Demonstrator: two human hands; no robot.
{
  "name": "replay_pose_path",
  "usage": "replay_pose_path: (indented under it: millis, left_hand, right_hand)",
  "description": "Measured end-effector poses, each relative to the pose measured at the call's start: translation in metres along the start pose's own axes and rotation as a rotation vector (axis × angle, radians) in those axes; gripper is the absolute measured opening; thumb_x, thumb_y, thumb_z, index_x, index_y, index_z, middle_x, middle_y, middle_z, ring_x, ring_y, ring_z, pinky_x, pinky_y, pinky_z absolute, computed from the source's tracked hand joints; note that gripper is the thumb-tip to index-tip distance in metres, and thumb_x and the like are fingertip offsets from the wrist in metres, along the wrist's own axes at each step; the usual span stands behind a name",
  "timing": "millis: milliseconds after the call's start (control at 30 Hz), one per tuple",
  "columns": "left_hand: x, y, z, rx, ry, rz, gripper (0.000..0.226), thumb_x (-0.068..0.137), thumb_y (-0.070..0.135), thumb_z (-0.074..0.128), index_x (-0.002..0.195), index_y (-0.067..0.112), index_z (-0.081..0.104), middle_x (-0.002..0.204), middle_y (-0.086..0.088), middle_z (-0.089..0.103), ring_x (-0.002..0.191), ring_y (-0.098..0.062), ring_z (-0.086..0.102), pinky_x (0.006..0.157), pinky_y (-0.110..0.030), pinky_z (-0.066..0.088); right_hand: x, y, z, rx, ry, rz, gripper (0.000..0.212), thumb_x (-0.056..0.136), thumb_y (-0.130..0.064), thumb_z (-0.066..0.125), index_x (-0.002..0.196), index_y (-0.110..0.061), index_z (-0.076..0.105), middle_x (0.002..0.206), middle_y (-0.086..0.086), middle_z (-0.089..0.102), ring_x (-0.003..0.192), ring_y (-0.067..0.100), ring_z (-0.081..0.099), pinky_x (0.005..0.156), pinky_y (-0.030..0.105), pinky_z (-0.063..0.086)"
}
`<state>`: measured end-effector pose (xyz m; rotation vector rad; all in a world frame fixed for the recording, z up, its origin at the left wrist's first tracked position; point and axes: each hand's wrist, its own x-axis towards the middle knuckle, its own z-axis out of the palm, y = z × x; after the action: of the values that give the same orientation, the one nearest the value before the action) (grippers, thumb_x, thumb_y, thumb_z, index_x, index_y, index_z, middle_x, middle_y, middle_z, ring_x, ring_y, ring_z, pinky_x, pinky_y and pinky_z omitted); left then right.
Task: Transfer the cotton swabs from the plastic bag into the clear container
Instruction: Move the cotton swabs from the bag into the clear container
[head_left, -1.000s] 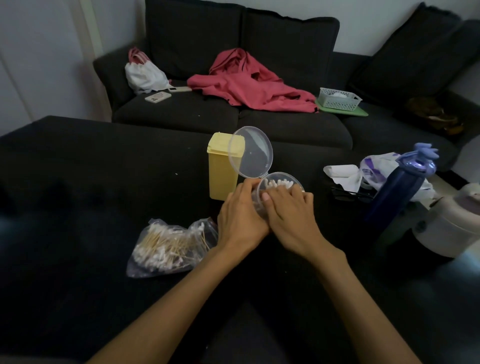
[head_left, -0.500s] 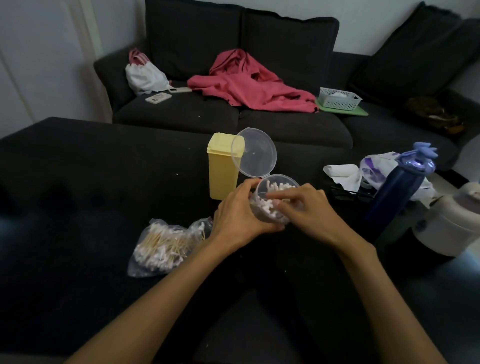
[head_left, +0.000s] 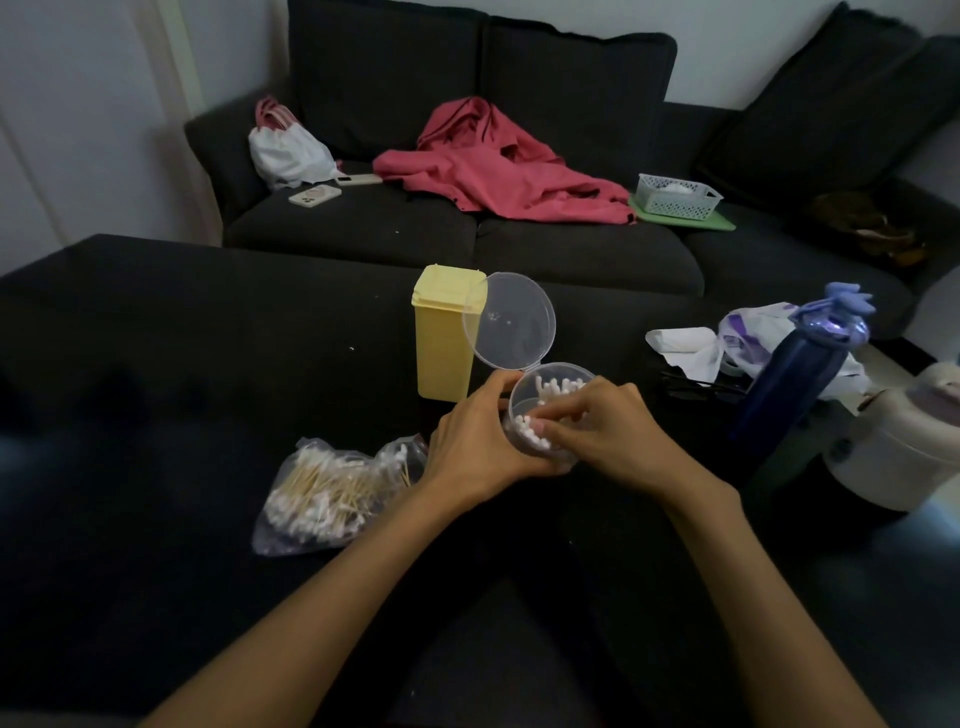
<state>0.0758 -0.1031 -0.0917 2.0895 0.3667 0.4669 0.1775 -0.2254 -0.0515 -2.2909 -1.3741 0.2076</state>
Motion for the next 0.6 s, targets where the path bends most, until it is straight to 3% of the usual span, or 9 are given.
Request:
replay_pose_path:
  millis: [133, 233, 300, 400, 600]
  left_hand:
    - [0.002, -0.009, 0.003, -0.084, -0.038, -0.061, 0.093, 0.051, 0.044, 0.088, 0.131, 0.038, 0.04, 0.124, 0.012, 0.058, 0.113, -0.004, 0.054, 0.098, -0.037, 0.047]
    - [0.005, -0.013, 0.003, -0.119, -0.061, -0.095, 0.092, 0.051, 0.037, 0.09, 0.129, 0.035, 0.042, 0.122, 0.013, 0.057, 0.113, -0.006, 0.055, 0.099, -0.039, 0.048]
    - [0.008, -0.014, 0.002, -0.132, -0.088, -0.108, 0.09, 0.051, 0.029, 0.091, 0.127, 0.032, 0.042, 0.12, 0.013, 0.056, 0.113, -0.006, 0.055, 0.099, -0.038, 0.048]
    - [0.014, -0.014, 0.002, -0.138, -0.132, -0.145, 0.088, 0.049, 0.029, 0.091, 0.121, 0.036, 0.043, 0.117, 0.016, 0.055, 0.113, -0.007, 0.054, 0.101, -0.04, 0.046]
    - [0.018, -0.015, 0.006, -0.138, -0.199, -0.215, 0.102, 0.031, 0.047, 0.084, 0.124, 0.03, 0.046, 0.121, 0.011, 0.058, 0.114, -0.009, 0.055, 0.101, -0.041, 0.046]
  right_hand:
    - [-0.001, 0.004, 0.006, 0.007, -0.019, 0.005, 0.026, 0.093, -0.034, 0.052, 0.117, -0.031, 0.063, 0.12, -0.004, 0.063, 0.118, 0.013, 0.049, 0.103, 0.044, 0.038]
    - [-0.009, 0.005, 0.008, 0.118, 0.15, 0.036, 0.028, 0.095, -0.035, 0.046, 0.119, -0.031, 0.061, 0.117, -0.004, 0.064, 0.114, 0.016, 0.053, 0.097, 0.042, 0.046]
    - [-0.015, 0.005, 0.01, 0.095, 0.217, 0.048, 0.03, 0.097, -0.033, 0.043, 0.121, -0.028, 0.06, 0.118, -0.003, 0.063, 0.117, 0.015, 0.051, 0.103, 0.038, 0.042]
    - [-0.023, 0.005, 0.015, 0.049, 0.124, 0.074, 0.034, 0.099, -0.034, 0.037, 0.127, -0.029, 0.056, 0.132, -0.005, 0.055, 0.131, 0.006, 0.031, 0.108, 0.027, 0.023]
    - [-0.028, 0.012, 0.023, 0.009, -0.015, 0.071, 0.035, 0.099, -0.039, 0.033, 0.124, -0.032, 0.057, 0.137, -0.003, 0.052, 0.138, 0.012, 0.027, 0.11, 0.032, 0.025]
